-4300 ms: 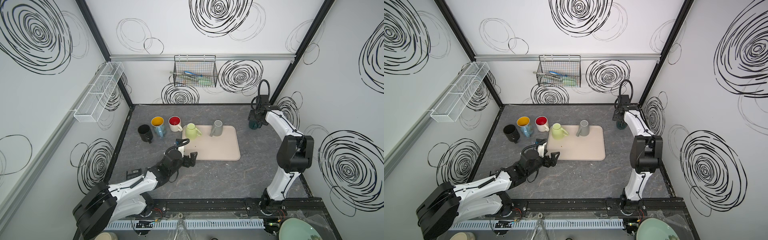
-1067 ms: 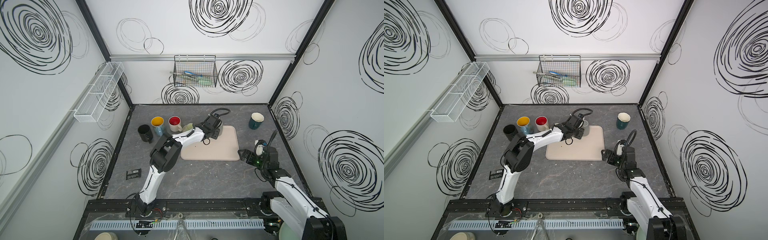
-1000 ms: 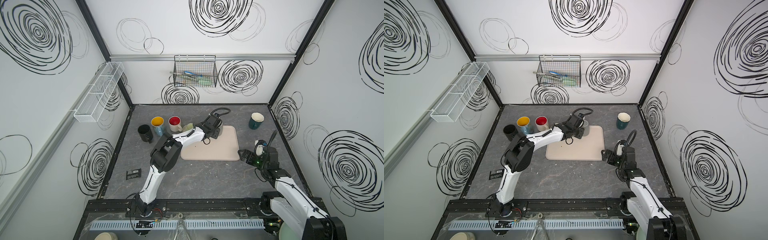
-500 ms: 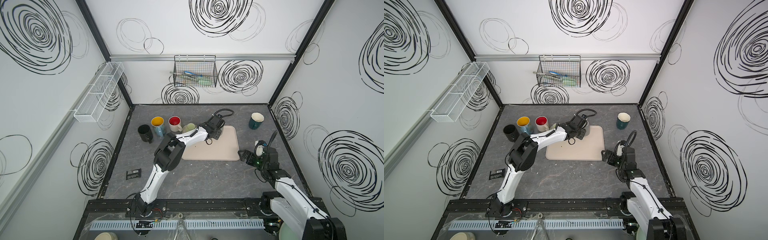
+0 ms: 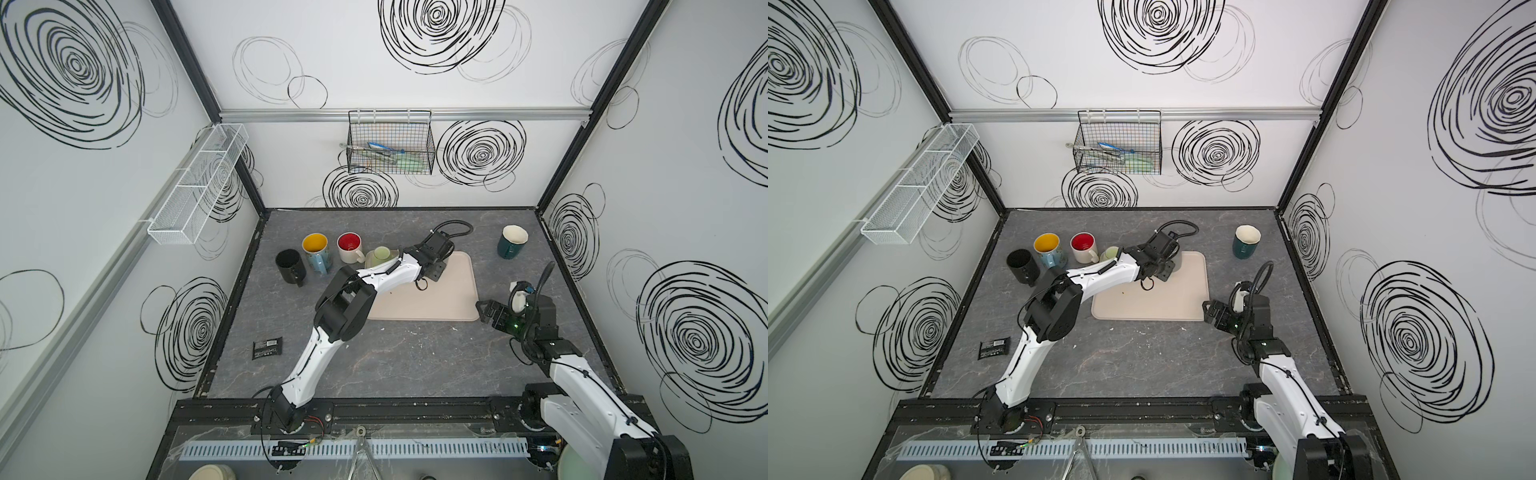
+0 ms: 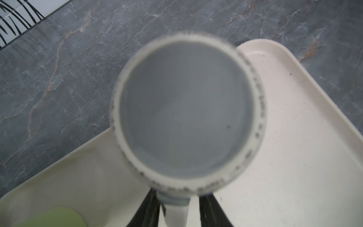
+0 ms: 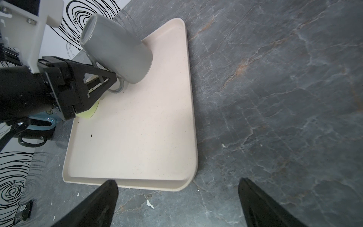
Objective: Turn the mug right side up
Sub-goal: Pick up the mug from the tray.
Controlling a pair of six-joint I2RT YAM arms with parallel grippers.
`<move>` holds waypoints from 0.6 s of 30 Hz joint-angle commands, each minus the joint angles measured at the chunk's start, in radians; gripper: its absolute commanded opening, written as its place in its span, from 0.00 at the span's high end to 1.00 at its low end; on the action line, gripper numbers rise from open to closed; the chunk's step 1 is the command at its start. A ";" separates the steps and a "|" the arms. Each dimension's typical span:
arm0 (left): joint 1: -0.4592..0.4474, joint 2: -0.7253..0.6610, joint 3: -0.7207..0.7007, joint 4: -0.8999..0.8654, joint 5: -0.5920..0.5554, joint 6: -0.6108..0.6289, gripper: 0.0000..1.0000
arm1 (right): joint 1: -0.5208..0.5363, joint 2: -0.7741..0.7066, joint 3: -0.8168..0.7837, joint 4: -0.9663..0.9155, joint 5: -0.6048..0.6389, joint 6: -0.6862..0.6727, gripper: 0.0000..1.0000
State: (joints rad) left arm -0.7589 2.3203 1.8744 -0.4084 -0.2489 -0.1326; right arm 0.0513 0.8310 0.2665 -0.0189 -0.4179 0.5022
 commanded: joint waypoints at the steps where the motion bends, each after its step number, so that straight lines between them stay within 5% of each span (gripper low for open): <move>1: 0.009 0.025 0.040 0.010 -0.027 0.016 0.68 | -0.005 -0.012 -0.012 -0.003 0.011 0.010 0.00; 12: 0.015 0.033 0.060 -0.003 -0.019 -0.001 0.82 | -0.010 -0.010 -0.016 0.003 0.010 0.009 0.00; 15: 0.017 0.034 0.055 0.003 -0.013 -0.007 1.00 | -0.010 -0.007 -0.018 0.008 0.010 0.009 0.00; 18: 0.017 0.036 0.051 0.010 -0.013 -0.011 0.98 | -0.013 -0.003 -0.019 0.013 0.011 0.007 0.00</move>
State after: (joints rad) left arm -0.7544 2.3306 1.9038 -0.4309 -0.2550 -0.1326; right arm 0.0444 0.8314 0.2638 -0.0181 -0.4179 0.5022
